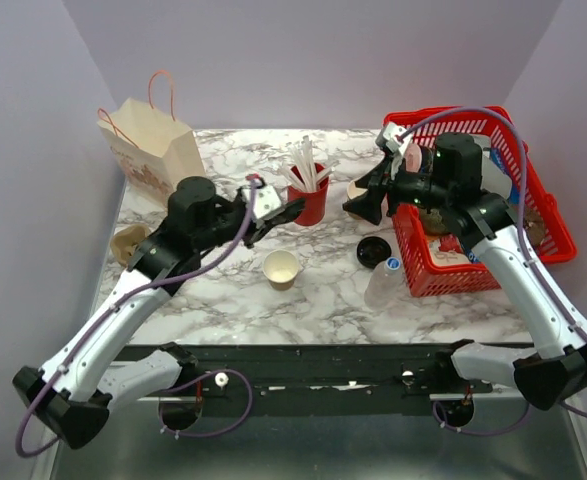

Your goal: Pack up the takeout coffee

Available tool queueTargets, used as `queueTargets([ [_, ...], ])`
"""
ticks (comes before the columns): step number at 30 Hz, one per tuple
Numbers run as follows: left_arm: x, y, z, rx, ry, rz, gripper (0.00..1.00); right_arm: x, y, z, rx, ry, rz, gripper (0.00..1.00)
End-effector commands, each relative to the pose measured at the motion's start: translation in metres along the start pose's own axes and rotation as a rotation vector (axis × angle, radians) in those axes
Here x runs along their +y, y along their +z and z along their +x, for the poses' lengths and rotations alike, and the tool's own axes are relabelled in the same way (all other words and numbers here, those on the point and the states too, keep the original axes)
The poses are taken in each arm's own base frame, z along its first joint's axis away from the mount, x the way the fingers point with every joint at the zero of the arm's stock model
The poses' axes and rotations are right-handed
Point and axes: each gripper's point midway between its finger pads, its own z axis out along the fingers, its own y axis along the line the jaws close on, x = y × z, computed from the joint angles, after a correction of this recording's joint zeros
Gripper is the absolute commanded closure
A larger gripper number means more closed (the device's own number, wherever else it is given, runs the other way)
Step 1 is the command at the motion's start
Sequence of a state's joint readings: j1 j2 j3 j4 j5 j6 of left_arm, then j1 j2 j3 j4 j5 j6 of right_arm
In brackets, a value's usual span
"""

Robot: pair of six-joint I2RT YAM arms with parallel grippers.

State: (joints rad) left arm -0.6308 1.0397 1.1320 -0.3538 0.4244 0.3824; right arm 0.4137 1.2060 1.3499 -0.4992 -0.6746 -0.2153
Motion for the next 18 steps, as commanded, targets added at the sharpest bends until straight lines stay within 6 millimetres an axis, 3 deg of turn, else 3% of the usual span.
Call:
queueTargets([
  [1, -0.038, -0.029, 0.030, 0.008, -0.401, 0.088, 0.94, 0.002, 0.024, -0.037, -0.104, 0.068, -0.028, 0.28],
  [3, -0.046, -0.032, 0.031, -0.012, -0.421, 0.105, 0.93, 0.005, 0.032, -0.037, -0.081, 0.016, -0.024, 0.27],
  [4, -0.051, -0.033, 0.035, -0.009, -0.520, 0.099, 0.93, 0.018, 0.036, -0.038, -0.069, -0.023, -0.058, 0.27],
  [6, -0.050, -0.032, 0.035, -0.026, -0.565, 0.087, 0.93, 0.023, 0.042, -0.031, -0.042, -0.069, -0.088, 0.27],
  [11, -0.050, -0.032, 0.064, -0.025, -0.770, 0.096, 0.91, 0.039, 0.052, -0.005, 0.011, 0.051, -0.175, 0.27],
  [14, -0.058, -0.029, 0.076, -0.021, -0.888, 0.140, 0.88, 0.048, 0.056, 0.016, 0.064, 0.127, -0.223, 0.27],
  [18, -0.053, -0.026, 0.089, -0.049, -0.986, 0.136, 0.86, 0.055, 0.057, 0.039, 0.106, 0.176, -0.248, 0.27],
])
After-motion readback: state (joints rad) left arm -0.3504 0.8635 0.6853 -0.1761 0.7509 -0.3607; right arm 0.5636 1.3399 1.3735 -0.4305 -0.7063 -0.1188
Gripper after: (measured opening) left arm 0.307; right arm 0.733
